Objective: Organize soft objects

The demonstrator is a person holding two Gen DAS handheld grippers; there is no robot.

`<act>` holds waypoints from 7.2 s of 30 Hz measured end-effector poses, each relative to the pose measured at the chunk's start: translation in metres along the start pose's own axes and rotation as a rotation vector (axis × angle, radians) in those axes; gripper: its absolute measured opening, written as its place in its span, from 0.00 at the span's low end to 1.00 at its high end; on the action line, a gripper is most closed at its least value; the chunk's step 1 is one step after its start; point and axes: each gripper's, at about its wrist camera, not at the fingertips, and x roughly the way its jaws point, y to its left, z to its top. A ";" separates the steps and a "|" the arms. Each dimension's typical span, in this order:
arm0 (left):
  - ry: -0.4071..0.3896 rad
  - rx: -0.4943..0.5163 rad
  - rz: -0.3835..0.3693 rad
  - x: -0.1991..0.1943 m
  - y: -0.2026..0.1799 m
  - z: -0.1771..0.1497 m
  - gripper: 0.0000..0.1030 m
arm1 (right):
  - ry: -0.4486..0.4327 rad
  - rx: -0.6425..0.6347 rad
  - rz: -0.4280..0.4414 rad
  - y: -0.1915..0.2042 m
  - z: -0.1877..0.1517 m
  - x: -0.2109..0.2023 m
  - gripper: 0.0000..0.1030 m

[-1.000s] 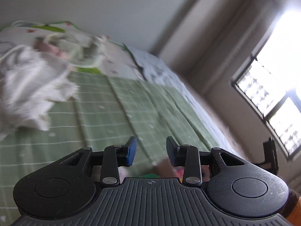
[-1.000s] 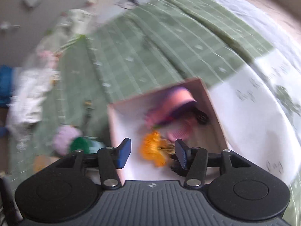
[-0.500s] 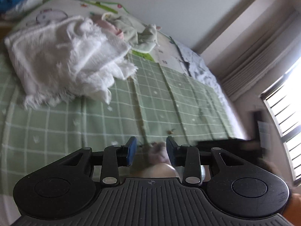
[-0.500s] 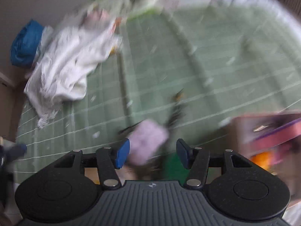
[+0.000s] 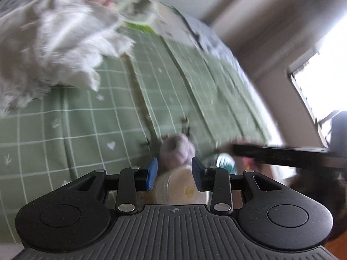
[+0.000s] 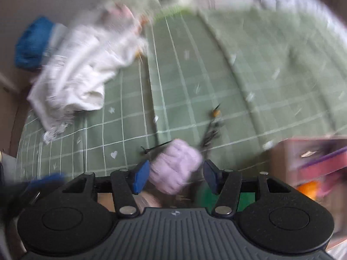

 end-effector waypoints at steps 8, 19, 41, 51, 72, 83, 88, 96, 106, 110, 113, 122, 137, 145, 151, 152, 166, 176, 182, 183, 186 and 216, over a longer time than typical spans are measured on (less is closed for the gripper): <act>0.207 0.315 0.157 0.079 -0.079 0.052 0.37 | -0.237 -0.133 -0.079 -0.038 -0.054 -0.069 0.58; 0.648 0.493 0.457 0.236 -0.103 0.049 0.50 | -0.320 0.186 0.046 -0.125 -0.033 -0.103 0.58; -0.019 0.015 0.246 0.029 -0.030 0.044 0.49 | -0.197 0.034 -0.028 -0.096 -0.036 -0.054 0.66; -0.073 -0.255 0.140 -0.018 0.046 0.028 0.49 | 0.010 -0.389 0.058 -0.007 -0.096 -0.005 0.37; -0.034 -0.261 0.197 -0.040 0.065 0.009 0.49 | -0.003 -0.787 -0.210 0.067 -0.136 0.063 0.13; -0.217 -0.055 0.151 -0.111 -0.038 0.099 0.49 | -0.409 -0.404 -0.003 -0.004 -0.002 -0.180 0.11; -0.218 0.120 0.043 -0.126 -0.145 0.144 0.49 | -0.606 -0.341 0.024 -0.037 0.021 -0.280 0.12; -0.067 0.212 -0.224 -0.059 -0.266 0.139 0.50 | -0.760 -0.325 -0.074 -0.085 0.023 -0.363 0.12; 0.177 0.144 -0.199 0.147 -0.268 0.027 0.51 | -0.606 -0.185 -0.057 -0.156 0.022 -0.306 0.12; 0.250 0.142 -0.043 0.220 -0.239 -0.022 0.51 | -0.452 -0.130 -0.048 -0.192 0.005 -0.217 0.22; 0.201 0.275 0.012 0.228 -0.241 -0.038 0.51 | -0.336 -0.065 -0.065 -0.223 -0.014 -0.153 0.26; -0.077 0.461 0.035 0.130 -0.224 -0.081 0.51 | -0.389 0.014 -0.066 -0.274 -0.093 -0.092 0.30; -0.169 0.391 0.265 0.136 -0.193 -0.273 0.50 | -0.415 -0.014 -0.084 -0.208 -0.319 -0.061 0.65; -0.249 0.446 0.332 0.154 -0.204 -0.292 0.53 | -0.426 0.147 -0.153 -0.217 -0.346 -0.033 0.98; -0.259 0.442 0.323 0.152 -0.203 -0.294 0.53 | -0.450 0.129 -0.157 -0.218 -0.343 -0.023 1.00; -0.258 0.445 0.324 0.152 -0.203 -0.294 0.53 | -0.469 0.132 -0.171 -0.218 -0.349 -0.024 1.00; -0.265 0.450 0.353 0.155 -0.208 -0.297 0.53 | -0.501 0.096 -0.269 -0.212 -0.351 -0.017 1.00; -0.267 0.456 0.351 0.154 -0.206 -0.298 0.53 | -0.506 0.098 -0.268 -0.211 -0.352 -0.017 1.00; -0.267 0.456 0.352 0.154 -0.207 -0.298 0.53 | -0.506 0.098 -0.268 -0.211 -0.352 -0.017 1.00; -0.267 0.455 0.352 0.154 -0.207 -0.298 0.53 | -0.506 0.098 -0.268 -0.211 -0.352 -0.017 1.00; -0.267 0.456 0.352 0.154 -0.207 -0.298 0.53 | -0.506 0.098 -0.268 -0.211 -0.352 -0.017 1.00; -0.268 0.455 0.352 0.154 -0.207 -0.298 0.53 | -0.506 0.099 -0.268 -0.211 -0.352 -0.016 1.00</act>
